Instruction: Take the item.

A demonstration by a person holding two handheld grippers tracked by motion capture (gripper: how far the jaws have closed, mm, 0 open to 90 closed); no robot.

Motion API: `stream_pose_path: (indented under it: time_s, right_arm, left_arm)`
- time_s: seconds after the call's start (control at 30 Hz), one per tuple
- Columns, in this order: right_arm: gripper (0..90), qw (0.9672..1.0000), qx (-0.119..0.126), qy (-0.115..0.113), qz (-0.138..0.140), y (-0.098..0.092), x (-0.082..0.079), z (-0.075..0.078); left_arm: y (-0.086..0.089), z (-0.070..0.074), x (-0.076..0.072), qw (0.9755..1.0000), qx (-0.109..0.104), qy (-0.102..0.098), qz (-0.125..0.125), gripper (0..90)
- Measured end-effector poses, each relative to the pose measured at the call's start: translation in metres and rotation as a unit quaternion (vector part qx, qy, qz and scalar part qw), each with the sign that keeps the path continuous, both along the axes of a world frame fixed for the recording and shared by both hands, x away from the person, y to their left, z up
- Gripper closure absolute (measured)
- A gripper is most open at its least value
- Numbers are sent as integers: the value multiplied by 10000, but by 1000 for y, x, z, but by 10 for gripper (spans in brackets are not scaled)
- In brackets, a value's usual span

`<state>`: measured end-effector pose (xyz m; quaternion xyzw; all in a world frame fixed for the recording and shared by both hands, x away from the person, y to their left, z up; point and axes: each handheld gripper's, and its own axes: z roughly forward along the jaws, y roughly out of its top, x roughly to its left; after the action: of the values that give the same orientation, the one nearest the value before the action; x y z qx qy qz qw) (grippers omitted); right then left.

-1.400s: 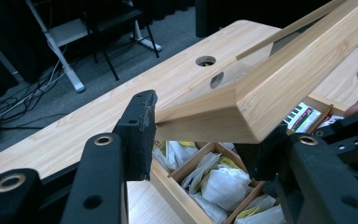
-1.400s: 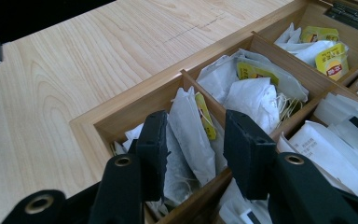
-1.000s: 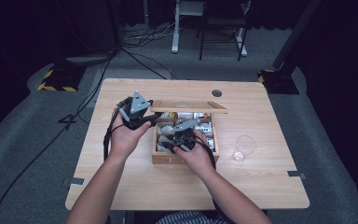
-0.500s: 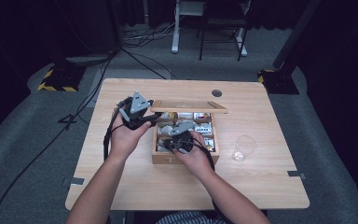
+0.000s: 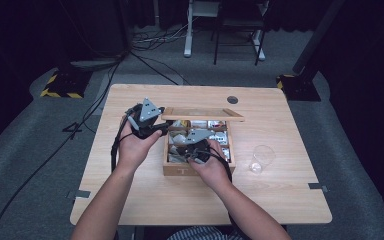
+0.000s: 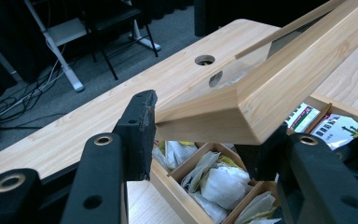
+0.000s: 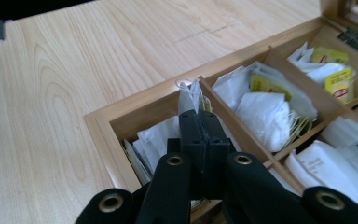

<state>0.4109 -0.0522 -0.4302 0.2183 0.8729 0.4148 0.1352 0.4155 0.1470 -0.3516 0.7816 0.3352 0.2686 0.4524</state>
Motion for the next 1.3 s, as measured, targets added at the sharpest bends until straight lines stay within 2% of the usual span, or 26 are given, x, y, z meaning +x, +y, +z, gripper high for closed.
stream_pose_path:
  time_s: [0.2,0.47,1.0,1.3]
  right_arm:
    - [900,9997,221,-52,-45,-8,-3,13]
    - [900,9992,362,-97,-101,-20,-6,25]
    - [900,9971,624,-236,-355,-65,-22,49]
    - [900,9959,680,-298,-520,-87,-28,56]
  left_arm:
    - [0,0,0,10000,-1,-4,-8,519]
    - [0,0,0,10000,9,0,-20,519]
    - [1,0,1,10000,15,-2,-27,519]
    - [0,0,1,10000,13,1,-16,519]
